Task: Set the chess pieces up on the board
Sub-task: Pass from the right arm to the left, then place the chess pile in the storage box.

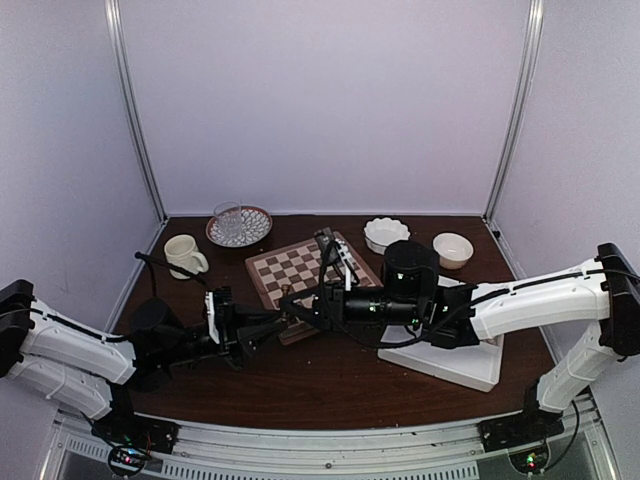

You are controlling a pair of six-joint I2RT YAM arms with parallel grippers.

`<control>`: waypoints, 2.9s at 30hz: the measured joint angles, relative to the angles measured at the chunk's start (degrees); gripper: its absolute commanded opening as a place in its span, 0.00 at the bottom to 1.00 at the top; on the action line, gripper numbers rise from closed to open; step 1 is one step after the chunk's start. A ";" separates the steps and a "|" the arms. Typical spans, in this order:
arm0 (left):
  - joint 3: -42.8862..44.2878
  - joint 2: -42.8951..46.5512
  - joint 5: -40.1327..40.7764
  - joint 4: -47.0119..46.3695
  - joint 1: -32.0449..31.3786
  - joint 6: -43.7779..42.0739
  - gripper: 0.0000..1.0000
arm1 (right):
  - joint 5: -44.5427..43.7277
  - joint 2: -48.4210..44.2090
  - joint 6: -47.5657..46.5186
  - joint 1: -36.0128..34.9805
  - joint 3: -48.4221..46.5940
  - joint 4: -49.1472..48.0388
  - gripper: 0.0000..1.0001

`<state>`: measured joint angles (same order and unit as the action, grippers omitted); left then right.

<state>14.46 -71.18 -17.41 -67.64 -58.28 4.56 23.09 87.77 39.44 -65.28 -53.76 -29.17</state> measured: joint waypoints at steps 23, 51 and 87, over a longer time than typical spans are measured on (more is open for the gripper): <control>0.00 0.15 0.72 1.29 0.00 -0.17 0.51 | -0.09 0.00 1.11 -0.02 0.00 -0.92 0.11; 0.00 0.20 0.37 2.19 0.00 -0.17 0.24 | 0.92 0.96 2.80 -0.39 -0.33 -2.43 0.10; 14.25 2.51 9.05 38.10 0.00 -4.17 0.00 | -16.90 -25.40 -6.75 17.29 2.69 31.17 0.11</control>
<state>28.71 -68.66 -8.36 -29.54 -58.28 0.38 6.20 62.37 32.69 -47.99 -51.07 2.00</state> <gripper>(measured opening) 0.098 0.168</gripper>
